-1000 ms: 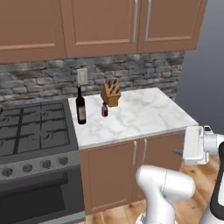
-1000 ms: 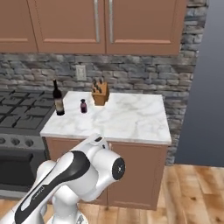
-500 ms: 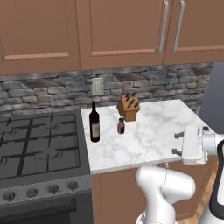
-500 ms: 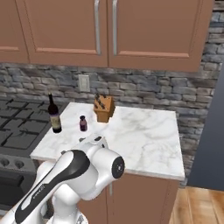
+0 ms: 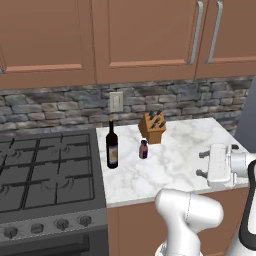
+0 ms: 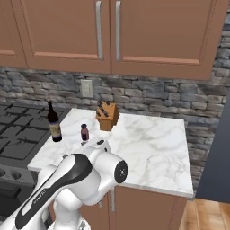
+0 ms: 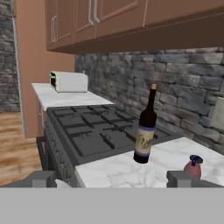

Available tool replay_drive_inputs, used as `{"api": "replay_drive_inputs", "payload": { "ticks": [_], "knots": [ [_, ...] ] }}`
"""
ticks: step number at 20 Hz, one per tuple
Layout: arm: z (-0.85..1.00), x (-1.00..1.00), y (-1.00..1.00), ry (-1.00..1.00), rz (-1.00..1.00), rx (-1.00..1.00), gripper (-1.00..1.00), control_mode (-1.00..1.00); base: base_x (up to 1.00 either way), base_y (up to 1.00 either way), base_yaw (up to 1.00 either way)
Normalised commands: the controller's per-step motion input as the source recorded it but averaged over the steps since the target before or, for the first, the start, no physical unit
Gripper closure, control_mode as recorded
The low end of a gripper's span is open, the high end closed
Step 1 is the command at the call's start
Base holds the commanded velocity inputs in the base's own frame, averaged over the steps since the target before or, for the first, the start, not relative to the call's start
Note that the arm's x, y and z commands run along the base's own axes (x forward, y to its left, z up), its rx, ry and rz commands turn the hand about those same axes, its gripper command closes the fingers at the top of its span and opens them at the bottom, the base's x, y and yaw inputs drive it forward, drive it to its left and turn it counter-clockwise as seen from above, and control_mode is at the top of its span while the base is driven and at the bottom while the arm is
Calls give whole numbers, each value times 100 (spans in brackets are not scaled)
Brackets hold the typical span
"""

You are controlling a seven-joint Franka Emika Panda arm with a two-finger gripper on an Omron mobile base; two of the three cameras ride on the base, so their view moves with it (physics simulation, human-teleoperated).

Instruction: Place the drinks on the dining counter in a tight cluster.

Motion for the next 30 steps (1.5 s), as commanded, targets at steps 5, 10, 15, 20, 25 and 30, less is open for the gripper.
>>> {"api": "replay_drive_inputs", "payload": {
  "ticks": [5, 10, 15, 20, 25, 30],
  "knots": [
    [0, 0, 0, 0, 0, 0, -100, 100, 16, 0, 1],
    [0, 0, 0, 0, 0, 0, -100, 100, 8, 0, 0],
    [0, 0, 0, 0, 0, 0, -100, 100, 39, 0, 0],
    [0, 0, 0, 0, 0, 0, -100, 100, 6, 0, 0],
    [0, 0, 0, 0, 0, 0, -100, 100, 6, 0, 0],
    [-2, 12, 0, 1, 0, 0, -100, -100, 7, 0, 0]
  ]
}}
